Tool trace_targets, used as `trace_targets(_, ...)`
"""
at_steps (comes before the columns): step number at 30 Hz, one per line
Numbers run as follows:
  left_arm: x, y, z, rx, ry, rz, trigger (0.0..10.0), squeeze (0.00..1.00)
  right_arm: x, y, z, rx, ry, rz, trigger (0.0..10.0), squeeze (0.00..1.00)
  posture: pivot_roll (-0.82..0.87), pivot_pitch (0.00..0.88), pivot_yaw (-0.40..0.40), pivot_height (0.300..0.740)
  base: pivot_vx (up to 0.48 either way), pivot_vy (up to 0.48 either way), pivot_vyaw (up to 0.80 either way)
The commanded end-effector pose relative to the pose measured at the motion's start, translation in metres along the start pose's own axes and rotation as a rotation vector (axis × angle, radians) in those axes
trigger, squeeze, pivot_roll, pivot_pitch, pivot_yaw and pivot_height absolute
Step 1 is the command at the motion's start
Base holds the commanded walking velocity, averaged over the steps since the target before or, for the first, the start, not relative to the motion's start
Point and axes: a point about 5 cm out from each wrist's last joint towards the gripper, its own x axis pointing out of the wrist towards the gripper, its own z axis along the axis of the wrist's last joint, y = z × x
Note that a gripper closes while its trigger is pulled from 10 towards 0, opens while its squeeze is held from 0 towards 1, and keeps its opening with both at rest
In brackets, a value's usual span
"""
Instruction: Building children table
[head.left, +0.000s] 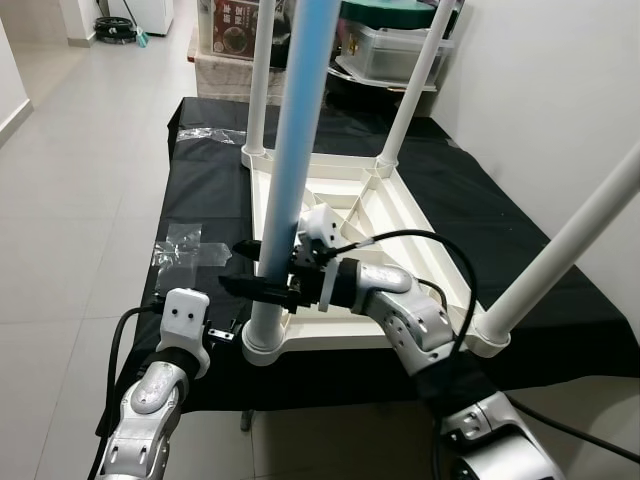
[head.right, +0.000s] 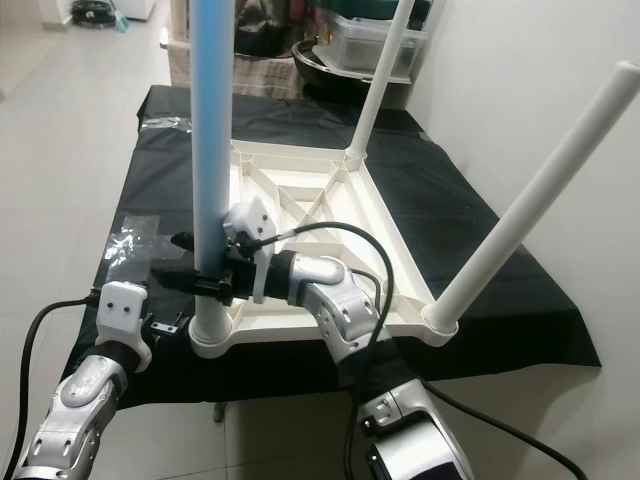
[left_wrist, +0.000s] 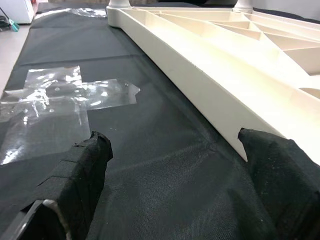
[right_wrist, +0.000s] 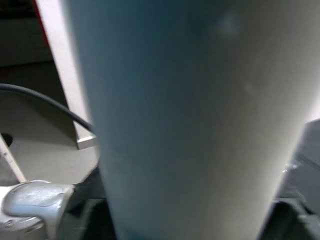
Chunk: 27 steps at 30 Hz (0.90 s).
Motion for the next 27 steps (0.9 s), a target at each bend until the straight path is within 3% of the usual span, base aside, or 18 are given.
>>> trace_targets(1, 0.001, -0.005, 0.001, 0.011, -0.009, -0.018, 10.0, 0.0, -0.004, -0.008, 0.0, -0.009, 0.008, -0.072, 0.0, 0.0, 0.06, 0.0, -0.176, 0.74, 0.0, 0.0, 0.0)
trace_targets(3, 0.001, -0.005, 0.001, 0.011, -0.009, -0.019, 10.0, 0.0, -0.008, -0.014, -0.004, -0.014, 0.033, -0.145, 0.0, 0.0, 0.06, 0.0, -0.174, 0.74, 0.0, 0.0, 0.0)
trace_targets(4, 0.001, -0.005, 0.001, 0.01, -0.009, -0.02, 10.0, 0.0, -0.011, -0.022, -0.009, -0.034, 0.08, -0.25, 0.0, 0.0, 0.06, 0.0, -0.173, 0.74, 0.0, 0.0, 0.0)
trace_targets(5, 0.001, -0.005, 0.001, 0.01, -0.009, -0.02, 10.0, 0.0, -0.011, -0.022, -0.009, -0.034, 0.08, -0.25, 0.0, 0.0, 0.06, 0.0, -0.173, 0.74, 0.0, 0.0, 0.0)
trace_targets(6, 0.001, -0.006, 0.0, 0.009, -0.008, -0.022, 10.0, 0.0, -0.021, -0.041, -0.02, 0.001, 0.17, -0.493, 0.0, 0.0, 0.05, 0.0, -0.17, 0.74, 0.0, 0.0, 0.0)
trace_targets(7, 0.001, -0.006, 0.0, 0.009, -0.008, -0.022, 10.0, 0.0, -0.021, -0.041, -0.02, 0.001, 0.17, -0.493, 0.0, 0.0, 0.05, 0.0, -0.17, 0.74, 0.0, 0.0, 0.0)
trace_targets(9, 0.002, -0.009, -0.001, 0.003, -0.005, -0.029, 10.0, 0.0, -0.062, -0.071, -0.043, 0.132, 0.22, -1.011, 0.0, 0.0, 0.04, 0.0, -0.162, 0.74, 0.0, 0.0, 0.0)
trace_targets(10, 0.002, -0.009, -0.001, 0.003, -0.005, -0.029, 10.0, 0.0, -0.062, -0.071, -0.043, 0.132, 0.22, -1.011, 0.0, 0.0, 0.04, 0.0, -0.162, 0.74, 0.0, 0.0, 0.0)
trace_targets(11, 0.002, -0.01, -0.001, 0.001, -0.004, -0.031, 10.0, 0.0, -0.075, -0.075, -0.051, 0.175, 0.24, -1.149, 0.0, 0.0, 0.04, 0.0, -0.162, 0.74, 0.0, 0.0, 0.0)
trace_targets(12, 0.002, -0.01, -0.001, 0.001, -0.004, -0.031, 10.0, 0.0, -0.075, -0.075, -0.051, 0.175, 0.24, -1.149, 0.0, 0.0, 0.04, 0.0, -0.162, 0.74, 0.0, 0.0, 0.0)
trace_targets(14, 0.002, -0.012, -0.001, 0.001, -0.005, -0.037, 10.0, 0.0, -0.095, -0.076, -0.065, 0.232, 0.273, -1.358, 0.0, 0.0, 0.04, 0.0, -0.161, 0.74, 0.0, 0.0, 0.0)
trace_targets(15, 0.002, -0.012, -0.001, 0.001, -0.005, -0.037, 10.0, 0.0, -0.095, -0.076, -0.065, 0.232, 0.273, -1.358, 0.0, 0.0, 0.04, 0.0, -0.161, 0.74, 0.0, 0.0, 0.0)
trace_targets(17, 0.003, -0.01, -0.001, 0.001, -0.005, -0.035, 10.0, 0.0, -0.103, -0.071, -0.07, 0.21, 0.292, -1.491, 0.0, 0.0, 0.04, 0.0, -0.16, 0.74, 0.0, 0.0, 0.0)
trace_targets(23, 0.003, -0.009, -0.001, 0.002, -0.005, -0.032, 10.0, 0.0, -0.098, -0.065, -0.071, 0.214, 0.307, -1.588, 0.0, 0.0, 0.04, 0.0, -0.158, 0.74, 0.0, 0.0, 0.0)
trace_targets(24, 0.003, -0.01, -0.001, 0.001, -0.005, -0.033, 10.0, 0.0, -0.087, -0.064, -0.071, 0.266, 0.305, -1.551, 10.0, 0.0, 0.04, 0.0, -0.159, 0.74, 0.0, 0.0, 0.0)
trace_targets(25, 0.003, -0.01, -0.001, 0.001, -0.005, -0.033, 10.0, 0.0, -0.087, -0.064, -0.071, 0.266, 0.305, -1.551, 10.0, 0.0, 0.04, 0.0, -0.159, 0.74, 0.0, 0.0, 0.0)
trace_targets(27, 0.002, -0.011, -0.001, 0.0, -0.004, -0.034, 10.0, 0.0, -0.07, -0.065, -0.057, 0.264, 0.187, -1.465, 10.0, 0.0, 0.04, 0.0, -0.162, 0.74, 0.0, 0.0, 0.0)
